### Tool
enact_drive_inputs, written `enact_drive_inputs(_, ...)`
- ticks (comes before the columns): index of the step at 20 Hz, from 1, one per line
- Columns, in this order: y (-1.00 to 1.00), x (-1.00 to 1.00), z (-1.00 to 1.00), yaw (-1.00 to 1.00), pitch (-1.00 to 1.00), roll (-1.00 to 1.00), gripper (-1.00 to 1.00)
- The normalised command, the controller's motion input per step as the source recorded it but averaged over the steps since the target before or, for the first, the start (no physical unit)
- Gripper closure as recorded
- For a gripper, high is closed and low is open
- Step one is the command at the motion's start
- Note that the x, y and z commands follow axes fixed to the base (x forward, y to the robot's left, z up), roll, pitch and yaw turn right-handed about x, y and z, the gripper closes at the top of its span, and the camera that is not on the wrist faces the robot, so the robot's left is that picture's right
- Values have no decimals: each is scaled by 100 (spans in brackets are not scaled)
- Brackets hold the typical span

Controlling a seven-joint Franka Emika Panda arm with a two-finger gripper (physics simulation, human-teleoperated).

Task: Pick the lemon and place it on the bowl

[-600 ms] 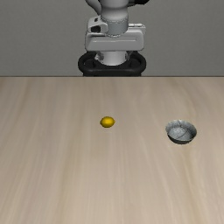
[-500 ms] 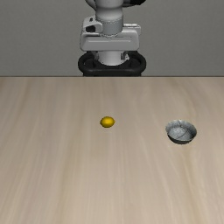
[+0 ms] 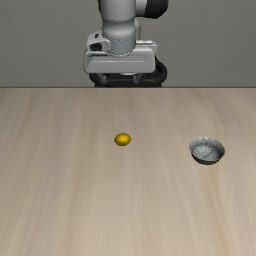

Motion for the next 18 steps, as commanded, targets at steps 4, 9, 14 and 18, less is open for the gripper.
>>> enact_drive_inputs(4,0,0,-100,0,0,0,-100)
enact_drive_inputs(9,0,0,-100,0,0,0,-100)
enact_drive_inputs(14,0,0,-100,0,0,0,-100)
enact_drive_inputs(18,0,0,-100,0,0,0,-100)
